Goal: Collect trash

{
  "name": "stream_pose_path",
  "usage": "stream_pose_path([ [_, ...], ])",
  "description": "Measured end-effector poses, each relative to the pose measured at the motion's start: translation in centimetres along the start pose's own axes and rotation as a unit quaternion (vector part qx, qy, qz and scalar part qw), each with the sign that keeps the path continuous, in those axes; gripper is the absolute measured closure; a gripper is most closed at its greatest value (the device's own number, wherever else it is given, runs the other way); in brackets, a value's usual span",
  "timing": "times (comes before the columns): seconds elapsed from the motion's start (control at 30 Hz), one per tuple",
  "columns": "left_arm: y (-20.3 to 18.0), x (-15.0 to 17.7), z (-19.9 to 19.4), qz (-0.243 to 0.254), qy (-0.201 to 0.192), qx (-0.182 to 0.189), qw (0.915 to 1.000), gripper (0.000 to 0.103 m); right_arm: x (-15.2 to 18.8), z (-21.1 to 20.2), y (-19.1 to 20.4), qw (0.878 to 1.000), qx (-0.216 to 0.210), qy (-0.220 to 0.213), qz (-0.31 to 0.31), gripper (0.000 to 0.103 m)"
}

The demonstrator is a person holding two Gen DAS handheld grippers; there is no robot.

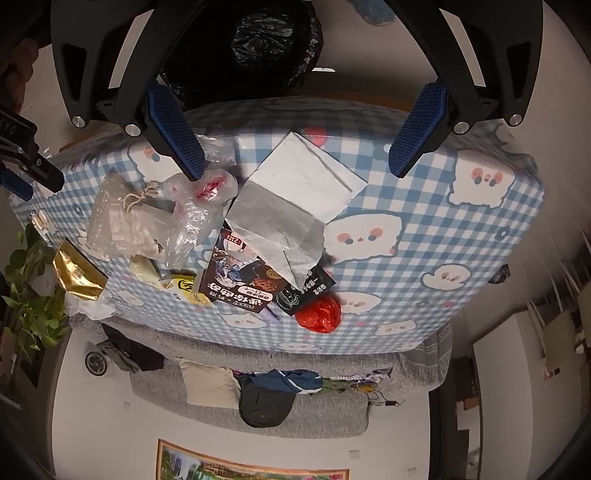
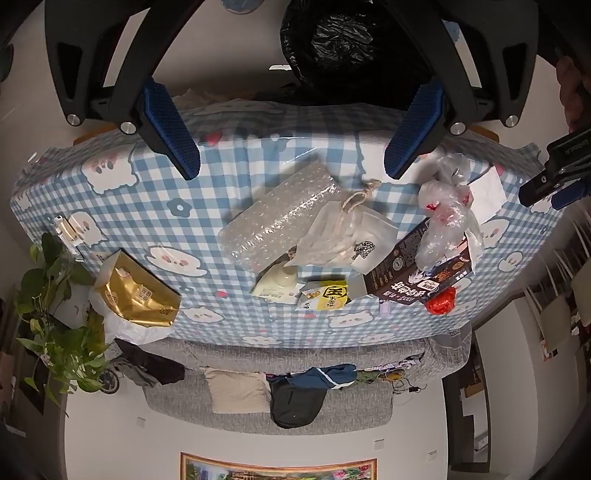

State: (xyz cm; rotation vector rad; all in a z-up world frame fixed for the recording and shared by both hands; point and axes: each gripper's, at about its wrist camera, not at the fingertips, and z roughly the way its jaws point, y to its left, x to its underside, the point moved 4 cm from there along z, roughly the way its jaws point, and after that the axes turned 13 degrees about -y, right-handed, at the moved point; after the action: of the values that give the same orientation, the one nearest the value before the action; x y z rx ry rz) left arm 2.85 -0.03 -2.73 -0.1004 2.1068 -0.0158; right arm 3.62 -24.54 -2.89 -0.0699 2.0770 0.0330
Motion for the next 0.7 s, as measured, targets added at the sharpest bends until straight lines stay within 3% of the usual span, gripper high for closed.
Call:
stream_pose_path([
  [0.7,-0.01,0.16,0.3,0.008,0.005,-0.001,1.0,0.006,0.25,-0.46,0.08,1.0,0.0,-0.004,0.004,0.007],
])
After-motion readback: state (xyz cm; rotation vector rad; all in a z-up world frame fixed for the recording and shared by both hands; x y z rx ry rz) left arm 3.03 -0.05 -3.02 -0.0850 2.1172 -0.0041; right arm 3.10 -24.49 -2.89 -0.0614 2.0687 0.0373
